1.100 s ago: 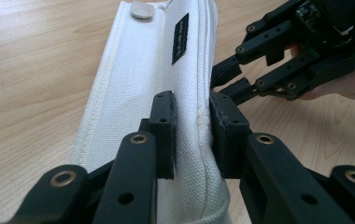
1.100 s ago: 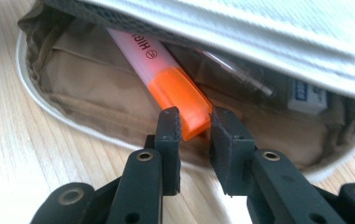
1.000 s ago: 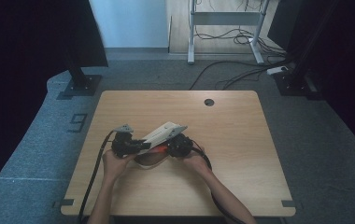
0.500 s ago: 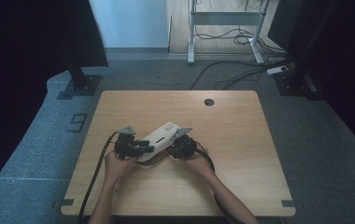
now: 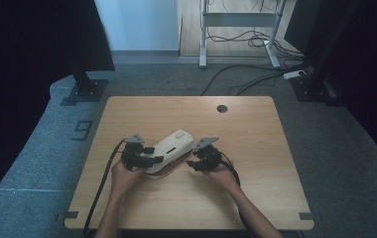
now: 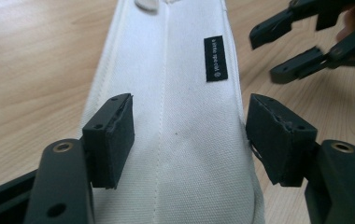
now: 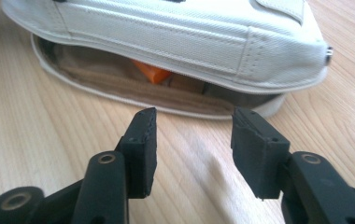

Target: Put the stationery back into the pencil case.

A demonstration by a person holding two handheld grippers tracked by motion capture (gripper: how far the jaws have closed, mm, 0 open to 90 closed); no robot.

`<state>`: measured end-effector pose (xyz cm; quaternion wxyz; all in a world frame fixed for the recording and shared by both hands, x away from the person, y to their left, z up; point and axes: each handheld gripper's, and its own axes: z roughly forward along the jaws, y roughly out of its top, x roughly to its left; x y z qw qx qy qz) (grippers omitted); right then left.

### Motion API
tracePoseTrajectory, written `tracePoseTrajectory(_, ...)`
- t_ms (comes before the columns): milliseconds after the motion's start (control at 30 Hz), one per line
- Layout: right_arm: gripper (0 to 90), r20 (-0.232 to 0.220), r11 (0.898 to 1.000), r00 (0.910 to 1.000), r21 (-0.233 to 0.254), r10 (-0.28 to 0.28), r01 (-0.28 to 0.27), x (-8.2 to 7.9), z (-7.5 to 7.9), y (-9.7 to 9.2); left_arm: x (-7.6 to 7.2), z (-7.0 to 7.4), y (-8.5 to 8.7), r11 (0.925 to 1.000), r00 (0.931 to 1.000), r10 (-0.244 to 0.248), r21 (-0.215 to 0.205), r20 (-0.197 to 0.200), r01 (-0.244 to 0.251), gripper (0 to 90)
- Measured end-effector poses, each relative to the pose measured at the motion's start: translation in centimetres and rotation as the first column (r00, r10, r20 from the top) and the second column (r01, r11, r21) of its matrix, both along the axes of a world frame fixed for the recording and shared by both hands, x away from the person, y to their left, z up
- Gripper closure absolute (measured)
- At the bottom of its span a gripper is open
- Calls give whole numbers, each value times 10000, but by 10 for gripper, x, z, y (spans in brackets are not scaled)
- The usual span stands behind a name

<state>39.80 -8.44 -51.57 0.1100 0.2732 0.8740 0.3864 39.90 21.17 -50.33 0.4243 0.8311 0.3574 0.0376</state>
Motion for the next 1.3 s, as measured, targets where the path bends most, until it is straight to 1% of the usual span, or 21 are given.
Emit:
tracePoseTrajectory(67,479,-5,10000,10000,20,-37,37,-3,1,-5,-1,-2,-2,9999,10000,-47,144,44,47,317)
tracePoseTrajectory(167,466,-63,9998,9998,118,-174,175,-5,2,-11,-3,-3,-4,9996,9997,-52,281,229,45,312)
tracePoseTrajectory(333,438,-180,9994,9994,178,-305,308,-8,1,-21,-6,-7,-6,9994,9983,6,345,575,-26,304)
tracePoseTrajectory(467,409,-244,9990,9990,271,-361,368,-12,3,-28,-12,-10,-12,9968,9940,34,792,1096,-122,296)
tracePoseTrajectory(600,383,-246,9982,9985,338,-489,497,-15,4,-36,-16,-9,-18,9920,9895,90,1234,1445,-271,287)
tracePoseTrajectory(667,366,-153,9979,9984,335,-550,555,-17,5,-40,-17,-8,-18,9924,9905,115,1197,1369,-281,284)
tracePoseTrajectory(800,327,-13,9980,9985,292,-554,554,-19,6,-48,-18,-4,-15,9946,9945,193,990,1033,-296,282)
tracePoseTrajectory(1000,276,167,9975,9980,342,-618,612,-24,10,-57,-24,7,-10,9973,9938,184,693,1093,-261,248)
tracePoseTrajectory(1067,265,275,9971,9973,344,-687,678,-26,13,-60,-27,11,-8,9972,9937,134,711,1110,-214,228)
tracePoseTrajectory(1200,231,384,9970,9967,304,-719,707,-31,17,-64,-32,17,-5,9953,9926,104,946,1210,-219,197)
tracePoseTrajectory(1300,199,501,9973,9962,191,-714,706,-35,20,-66,-35,21,0,9964,9920,93,824,1256,-198,185)
